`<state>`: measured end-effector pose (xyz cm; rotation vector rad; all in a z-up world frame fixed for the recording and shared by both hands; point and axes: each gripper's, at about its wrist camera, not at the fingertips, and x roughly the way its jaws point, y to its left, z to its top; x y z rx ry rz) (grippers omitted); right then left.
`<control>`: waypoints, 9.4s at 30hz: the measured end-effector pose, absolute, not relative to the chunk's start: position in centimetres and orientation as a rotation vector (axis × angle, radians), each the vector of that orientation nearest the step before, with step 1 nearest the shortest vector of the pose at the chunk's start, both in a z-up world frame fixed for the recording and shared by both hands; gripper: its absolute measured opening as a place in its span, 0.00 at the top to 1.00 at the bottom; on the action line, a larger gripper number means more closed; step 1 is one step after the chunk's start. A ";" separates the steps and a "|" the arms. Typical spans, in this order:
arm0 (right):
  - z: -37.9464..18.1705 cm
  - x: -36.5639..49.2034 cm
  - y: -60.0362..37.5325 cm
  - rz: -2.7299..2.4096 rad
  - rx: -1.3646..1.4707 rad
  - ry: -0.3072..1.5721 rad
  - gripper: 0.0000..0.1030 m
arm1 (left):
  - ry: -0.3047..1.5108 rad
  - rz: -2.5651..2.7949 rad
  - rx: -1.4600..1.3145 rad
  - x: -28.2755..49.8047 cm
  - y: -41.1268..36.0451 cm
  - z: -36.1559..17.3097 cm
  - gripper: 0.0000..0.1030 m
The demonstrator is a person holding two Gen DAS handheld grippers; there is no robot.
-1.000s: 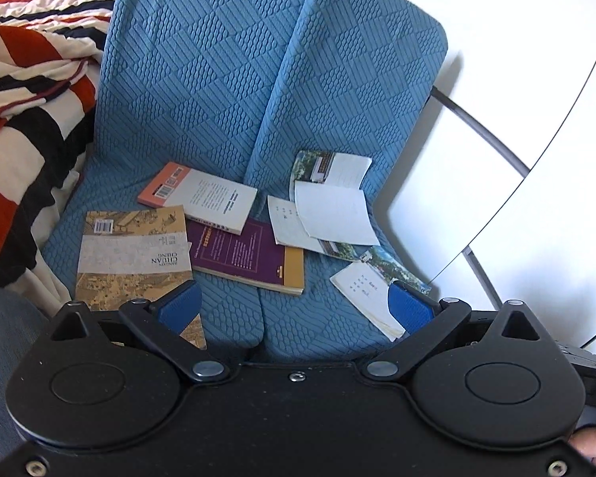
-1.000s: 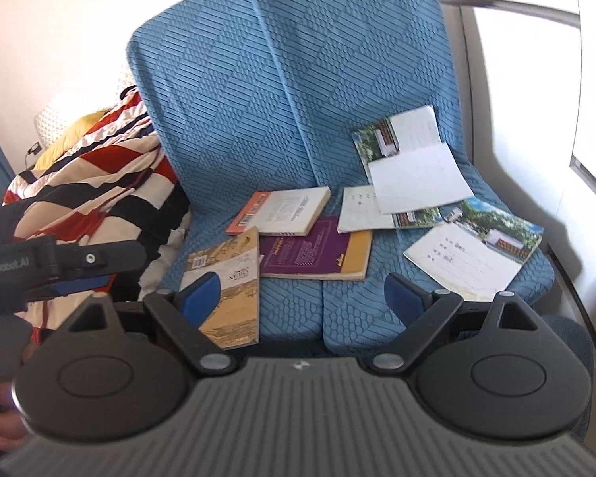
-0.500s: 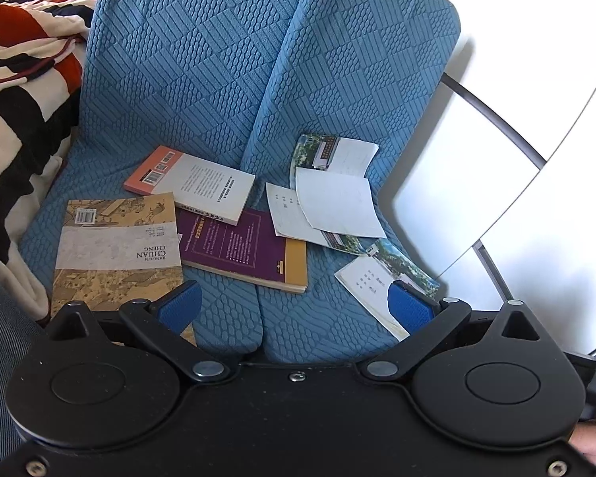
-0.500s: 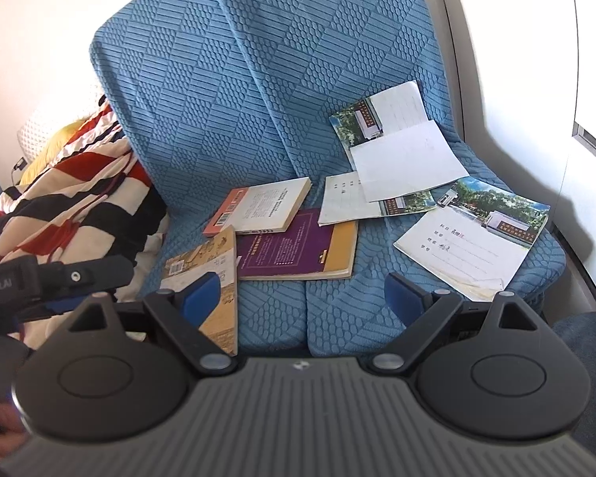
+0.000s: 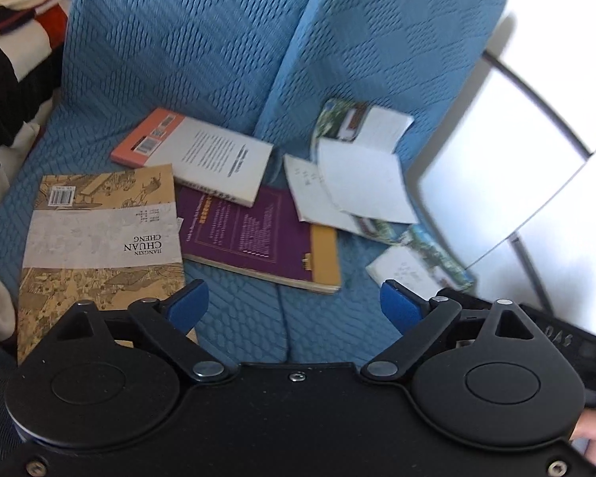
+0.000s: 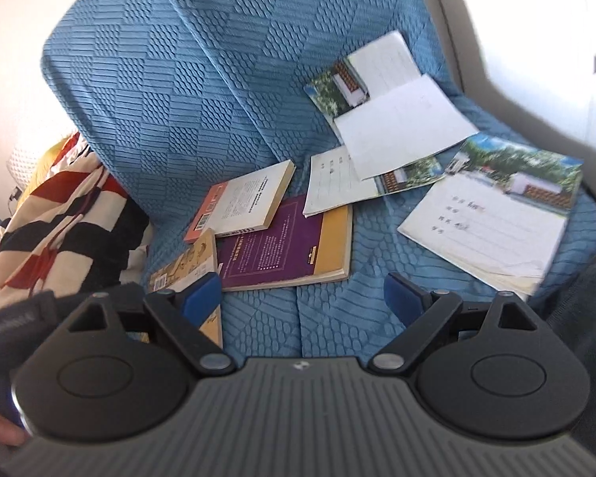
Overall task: Organize objects
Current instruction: 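Move the left gripper down to the purple book's edge, then close the left gripper on the purple book and lift it upright, then lower the purple book with the left gripper onto the tan book, then open the left gripper and release the purple book on the tan book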
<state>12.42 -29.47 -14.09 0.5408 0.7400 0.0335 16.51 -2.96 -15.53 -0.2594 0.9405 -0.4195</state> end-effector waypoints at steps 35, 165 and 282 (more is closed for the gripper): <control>-26.9 23.5 -32.4 -0.029 1.028 0.974 0.50 | 1.217 -0.477 -0.501 27.8 -4.2 -29.6 0.59; -12.5 17.7 -33.1 0.124 0.847 0.720 0.77 | 1.138 -0.716 -1.008 21.6 1.6 -17.6 0.80; -25.0 27.2 -11.6 0.298 0.384 0.951 0.53 | 1.285 -0.138 -0.202 30.6 11.4 -26.0 0.11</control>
